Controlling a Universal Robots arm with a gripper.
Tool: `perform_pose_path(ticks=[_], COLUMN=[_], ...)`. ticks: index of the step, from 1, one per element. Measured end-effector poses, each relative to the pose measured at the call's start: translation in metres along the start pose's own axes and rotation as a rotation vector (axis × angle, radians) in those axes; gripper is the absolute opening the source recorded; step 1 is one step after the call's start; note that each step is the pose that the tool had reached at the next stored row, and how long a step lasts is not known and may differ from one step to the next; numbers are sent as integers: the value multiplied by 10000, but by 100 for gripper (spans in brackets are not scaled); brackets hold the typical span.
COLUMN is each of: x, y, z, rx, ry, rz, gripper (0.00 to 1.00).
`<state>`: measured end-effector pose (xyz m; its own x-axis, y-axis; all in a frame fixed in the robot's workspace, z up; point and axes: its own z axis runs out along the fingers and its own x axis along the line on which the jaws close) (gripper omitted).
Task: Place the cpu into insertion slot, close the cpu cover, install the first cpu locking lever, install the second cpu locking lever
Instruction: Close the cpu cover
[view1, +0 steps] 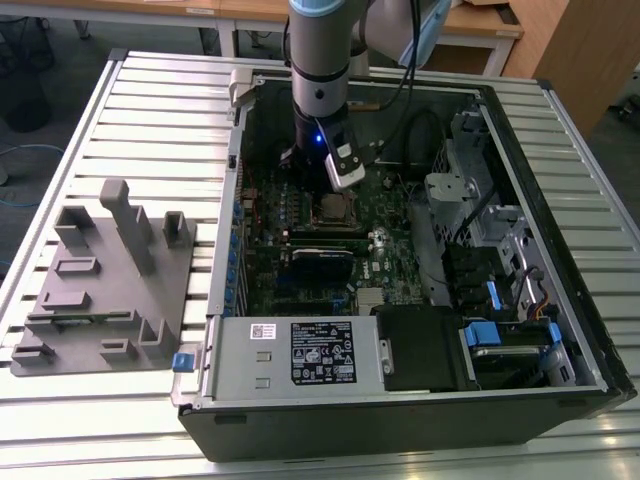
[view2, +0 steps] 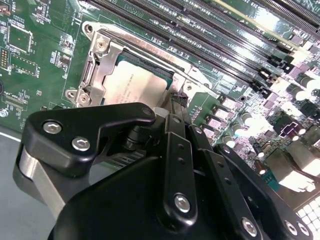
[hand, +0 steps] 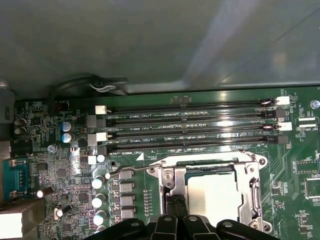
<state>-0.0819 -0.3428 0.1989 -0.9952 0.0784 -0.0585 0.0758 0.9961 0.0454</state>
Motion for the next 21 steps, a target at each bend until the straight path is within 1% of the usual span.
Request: perform_pose_path(ticks=[12,16,18,21], x=[4,0,1,-2], y=[-2,3,1,3], z=[25,-5,-28,-75], rx=[2,-15,0,-4], ry=[2,-9,0,1], rz=[-2,-1,-1,-2], gripper=[11,11,11,11])
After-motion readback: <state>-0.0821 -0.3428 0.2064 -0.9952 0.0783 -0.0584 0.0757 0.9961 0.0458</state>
